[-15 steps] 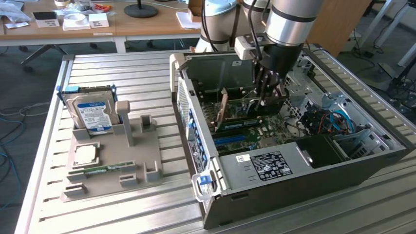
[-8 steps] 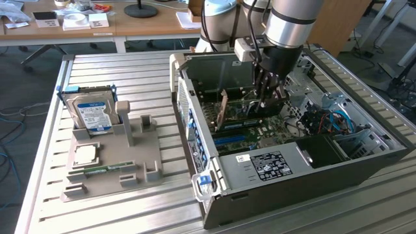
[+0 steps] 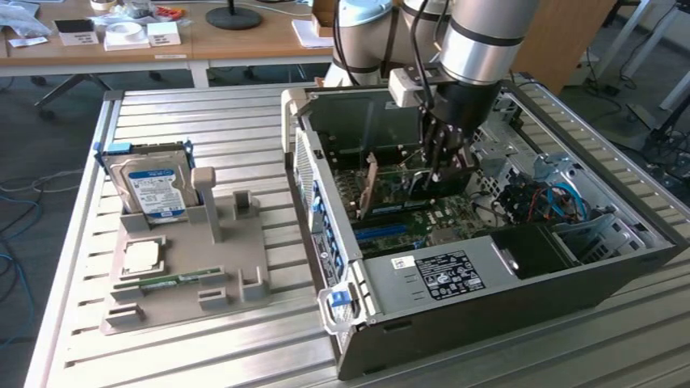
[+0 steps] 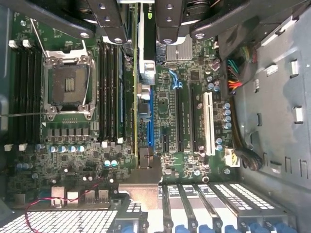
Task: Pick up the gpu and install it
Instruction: 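Insert the gpu into the slot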
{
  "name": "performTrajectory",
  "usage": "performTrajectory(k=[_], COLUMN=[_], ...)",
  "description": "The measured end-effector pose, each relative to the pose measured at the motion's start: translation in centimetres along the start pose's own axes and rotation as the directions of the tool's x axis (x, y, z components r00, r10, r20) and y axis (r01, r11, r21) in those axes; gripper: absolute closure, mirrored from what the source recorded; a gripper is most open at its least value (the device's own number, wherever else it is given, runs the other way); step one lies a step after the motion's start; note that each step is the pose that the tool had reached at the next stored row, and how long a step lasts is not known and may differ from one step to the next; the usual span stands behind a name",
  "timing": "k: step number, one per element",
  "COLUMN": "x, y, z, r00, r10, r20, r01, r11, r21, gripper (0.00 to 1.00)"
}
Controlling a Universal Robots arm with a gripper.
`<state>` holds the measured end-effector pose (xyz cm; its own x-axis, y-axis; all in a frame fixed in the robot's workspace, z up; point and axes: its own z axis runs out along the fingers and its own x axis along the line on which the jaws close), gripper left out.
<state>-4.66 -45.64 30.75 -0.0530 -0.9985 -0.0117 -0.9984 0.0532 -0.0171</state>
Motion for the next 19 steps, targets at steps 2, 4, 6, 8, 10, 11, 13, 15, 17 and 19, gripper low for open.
performTrajectory(k=[2, 4, 6, 8, 10, 11, 13, 15, 17, 19], x=[0.02, 0.02, 0.06, 0.32, 0.68, 0.82, 0.93, 0.94, 0.94, 0.94], y=[0.23, 0.33, 0.35, 0.36, 0.38, 0.41, 0.46, 0.47, 0.47, 0.47], z=[0.15, 0.20, 0.22, 0.24, 0.25, 0.28, 0.43, 0.51, 0.51, 0.52], r00=[1.0000, 1.0000, 1.0000, 1.0000, 1.0000, 1.0000, 0.9999, 0.9999, 0.9999, 0.9999], r10=[0.000, 0.000, 0.000, 0.000, 0.000, 0.000, 0.000, 0.000, 0.000, 0.000], r20=[0.0049, 0.0072, 0.0074, 0.0074, 0.0076, 0.0081, 0.0106, 0.0104, 0.0102, 0.0104], r01=[0.000, 0.000, 0.000, 0.000, 0.000, 0.000, 0.000, 0.000, 0.000, 0.000], r11=[1.0000, 1.0000, 1.0000, 1.0000, 1.0000, 1.0000, 1.0000, 1.0000, 1.0000, 1.0000], r21=[0.0005, 0.0009, 0.0009, 0.0008, 0.0009, 0.0008, 0.0008, 0.0007, 0.0006, 0.0007], gripper=[0.73, 0.73, 0.73, 0.73, 0.73, 0.73, 0.73, 0.73, 0.73, 0.73])
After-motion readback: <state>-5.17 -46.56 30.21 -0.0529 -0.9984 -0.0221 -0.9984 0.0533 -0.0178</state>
